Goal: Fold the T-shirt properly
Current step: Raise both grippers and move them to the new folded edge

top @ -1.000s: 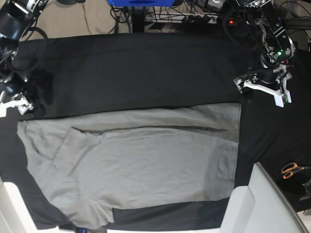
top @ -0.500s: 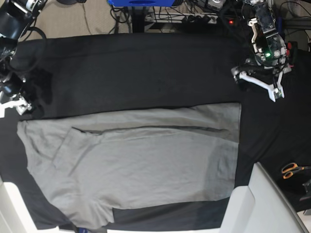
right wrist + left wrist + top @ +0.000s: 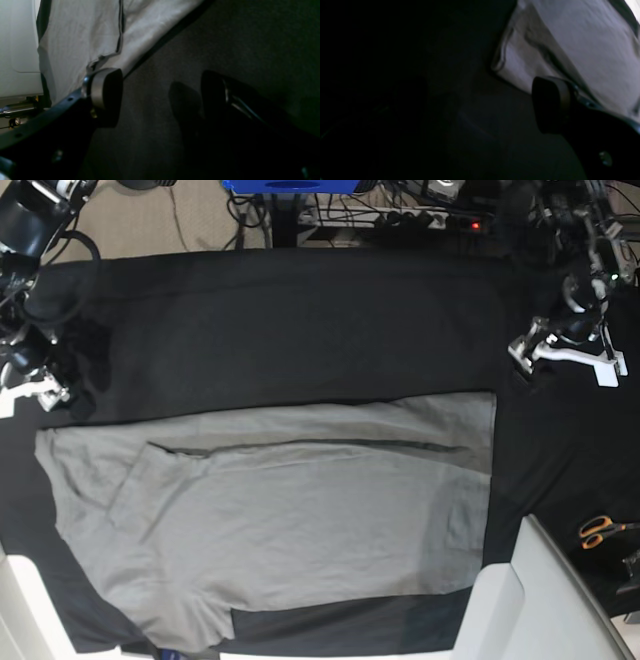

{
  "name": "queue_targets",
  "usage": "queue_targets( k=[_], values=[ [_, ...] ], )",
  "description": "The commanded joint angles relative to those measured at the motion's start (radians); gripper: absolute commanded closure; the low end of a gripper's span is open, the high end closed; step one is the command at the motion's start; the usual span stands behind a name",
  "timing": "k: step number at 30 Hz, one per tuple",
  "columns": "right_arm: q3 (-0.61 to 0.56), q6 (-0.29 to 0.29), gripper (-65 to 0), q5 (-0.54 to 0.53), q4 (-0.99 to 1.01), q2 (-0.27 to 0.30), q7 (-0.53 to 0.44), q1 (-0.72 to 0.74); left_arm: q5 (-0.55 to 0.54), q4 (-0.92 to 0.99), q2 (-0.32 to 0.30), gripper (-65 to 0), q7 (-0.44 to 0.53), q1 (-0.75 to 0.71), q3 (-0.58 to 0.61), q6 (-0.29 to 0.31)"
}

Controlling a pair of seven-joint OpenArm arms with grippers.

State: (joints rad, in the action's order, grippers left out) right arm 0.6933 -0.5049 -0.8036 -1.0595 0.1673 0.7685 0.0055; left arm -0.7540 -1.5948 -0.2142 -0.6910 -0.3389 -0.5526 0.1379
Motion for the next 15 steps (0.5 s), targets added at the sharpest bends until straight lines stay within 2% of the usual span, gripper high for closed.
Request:
queue_targets(
  k=[1, 3, 6, 9, 13, 15],
  values=[
    [0.002, -0.011, -44.6, -0.02, -0.018, 0.018, -0.013, 0.012, -0.017, -0.006, -0.027, -56.9, 0.024, 0.004, 0.003, 0.036],
    [0.002, -0.011, -44.6, -0.02, -0.018, 0.018, -0.013, 0.012, -0.017, 0.012, -0.05, -42.3, 0.024, 0.002, 0.006, 0.105],
    [0.002, -0.011, -44.6, -0.02, -0.018, 0.019, -0.013, 0.012, 0.006, 0.018, -0.058, -29.6, 0.024, 0.004, -0.001, 0.185],
    [0.002, -0.011, -44.6, -0.02, -0.018, 0.021, -0.013, 0.011, 0.078, 0.02, -0.052, -29.3, 0.024, 0.01, -0.001, 0.222],
    [0.004, -0.011, -44.6, -0.02, -0.018, 0.021, -0.017, 0.011, 0.21, 0.06, -0.035, -29.1, 0.024, 0.045, 0.003, 0.225],
    [0.013, -0.004, -44.6, -0.023, -0.015, 0.021, -0.02, 0.014, 0.241, 0.123, -0.031, -29.9, 0.024, 0.071, -0.001, 0.227]
  ],
)
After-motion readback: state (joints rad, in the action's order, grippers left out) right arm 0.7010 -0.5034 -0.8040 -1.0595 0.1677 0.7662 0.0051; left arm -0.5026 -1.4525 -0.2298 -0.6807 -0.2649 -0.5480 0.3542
